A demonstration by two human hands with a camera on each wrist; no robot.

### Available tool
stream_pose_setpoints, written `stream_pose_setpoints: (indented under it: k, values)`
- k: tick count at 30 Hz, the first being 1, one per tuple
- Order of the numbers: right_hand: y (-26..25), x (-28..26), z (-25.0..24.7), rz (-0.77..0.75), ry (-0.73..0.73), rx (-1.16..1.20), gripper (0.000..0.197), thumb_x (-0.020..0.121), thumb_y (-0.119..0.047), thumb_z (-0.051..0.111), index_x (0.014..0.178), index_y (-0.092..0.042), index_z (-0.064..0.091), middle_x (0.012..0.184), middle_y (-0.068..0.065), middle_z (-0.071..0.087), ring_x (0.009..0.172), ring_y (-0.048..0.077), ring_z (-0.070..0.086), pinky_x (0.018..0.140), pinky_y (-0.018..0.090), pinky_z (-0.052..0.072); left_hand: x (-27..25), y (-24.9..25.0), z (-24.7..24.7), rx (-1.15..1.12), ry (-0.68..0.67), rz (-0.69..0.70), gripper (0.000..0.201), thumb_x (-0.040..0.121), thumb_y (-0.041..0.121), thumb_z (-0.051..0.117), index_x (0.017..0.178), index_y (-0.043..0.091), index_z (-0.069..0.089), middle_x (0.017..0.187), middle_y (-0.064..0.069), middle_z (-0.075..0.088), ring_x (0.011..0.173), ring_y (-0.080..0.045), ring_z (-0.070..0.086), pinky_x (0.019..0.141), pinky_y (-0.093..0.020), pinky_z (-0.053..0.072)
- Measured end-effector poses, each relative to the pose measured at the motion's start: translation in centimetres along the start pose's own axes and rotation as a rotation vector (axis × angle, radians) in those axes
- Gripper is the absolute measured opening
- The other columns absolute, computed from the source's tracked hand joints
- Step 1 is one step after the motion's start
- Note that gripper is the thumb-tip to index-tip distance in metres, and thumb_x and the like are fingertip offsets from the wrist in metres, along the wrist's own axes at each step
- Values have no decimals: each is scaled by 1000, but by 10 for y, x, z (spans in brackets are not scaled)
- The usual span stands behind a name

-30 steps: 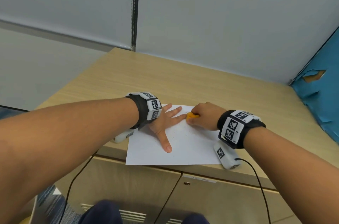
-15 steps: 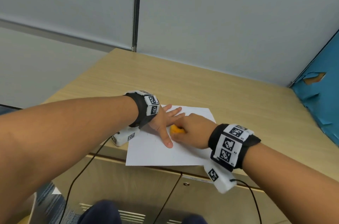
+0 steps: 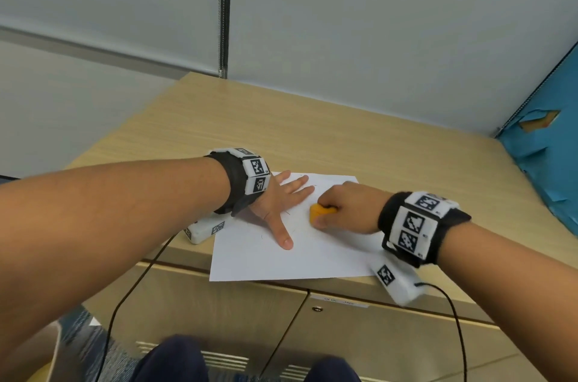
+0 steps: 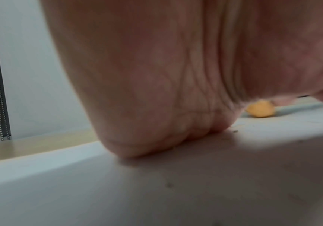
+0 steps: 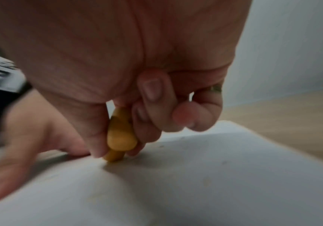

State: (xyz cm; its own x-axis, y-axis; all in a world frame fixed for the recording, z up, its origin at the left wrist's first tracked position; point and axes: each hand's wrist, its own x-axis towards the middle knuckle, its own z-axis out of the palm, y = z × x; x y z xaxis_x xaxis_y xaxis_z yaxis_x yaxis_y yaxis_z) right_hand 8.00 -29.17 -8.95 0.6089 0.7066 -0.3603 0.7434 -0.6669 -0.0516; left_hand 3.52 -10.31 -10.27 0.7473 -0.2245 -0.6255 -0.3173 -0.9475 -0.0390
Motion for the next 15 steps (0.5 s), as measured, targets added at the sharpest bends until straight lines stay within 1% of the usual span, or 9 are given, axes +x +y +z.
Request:
stream_pose_setpoints:
  k: [2,3,4,7,8,10,12,13,15]
  values:
    - [12,9,-7,85,97,-8,40,97,-47,48,68,-19,48,72,1,55,69,23,52,61,34,38,1,-1,0,-2,0,2,129,74,78,62,149,30,-32,157,6,-39,147,-30,-28,115,-61,-1]
    - [14,12,-6,99,138,-22,40,97,-46,46,67,-21,46,72,1,55,69,24,53,59,33,38,1,-1,1,-3,-1,0,130,73,78,62,149,31,-33,157,6,-39,147,-30,-28,115,-61,-1]
    - [12,12,-4,83,150,-44,39,97,-46,45,66,-23,45,71,0,55,69,24,53,59,33,38,1,-1,1,-1,-2,-3,130,73,78,62,149,31,-33,157,6,-39,147,-30,-28,115,-61,-1]
    - [-1,4,7,-51,73,-96,37,97,-48,49,69,-26,42,69,-5,52,66,16,50,65,35,43,2,0,1,11,0,-4,130,73,78,62,149,30,-32,157,5,-39,147,-31,-28,115,-61,-1]
    - [-1,1,7,-67,57,-91,37,97,-49,50,70,-25,43,69,-6,51,65,14,48,65,35,43,2,0,1,11,1,-4,129,74,78,61,149,30,-32,157,5,-39,147,-31,-28,116,-61,-1]
    - [10,1,2,-30,72,-56,38,97,-48,51,71,-22,46,69,-4,51,65,14,47,63,34,39,0,0,0,2,-2,-3,129,74,77,61,149,30,-32,157,5,-38,147,-31,-27,116,-60,-1]
    - [20,4,-3,18,120,-48,39,98,-48,49,73,-18,49,72,-1,55,68,20,50,60,34,36,0,1,0,2,-5,-7,128,74,77,61,149,31,-32,157,5,-38,147,-30,-27,116,-60,0]
    - [21,4,-2,21,135,-60,39,98,-47,48,73,-18,49,73,0,56,70,22,52,60,34,37,-1,1,-1,2,-8,-8,128,74,77,61,149,30,-32,157,5,-38,147,-30,-27,116,-60,0]
    - [17,0,4,-16,90,-53,37,98,-46,50,73,-19,48,72,-2,56,69,20,52,62,35,39,-1,2,-1,7,-10,-11,128,75,77,61,149,30,-32,157,5,-39,147,-30,-28,116,-60,0]
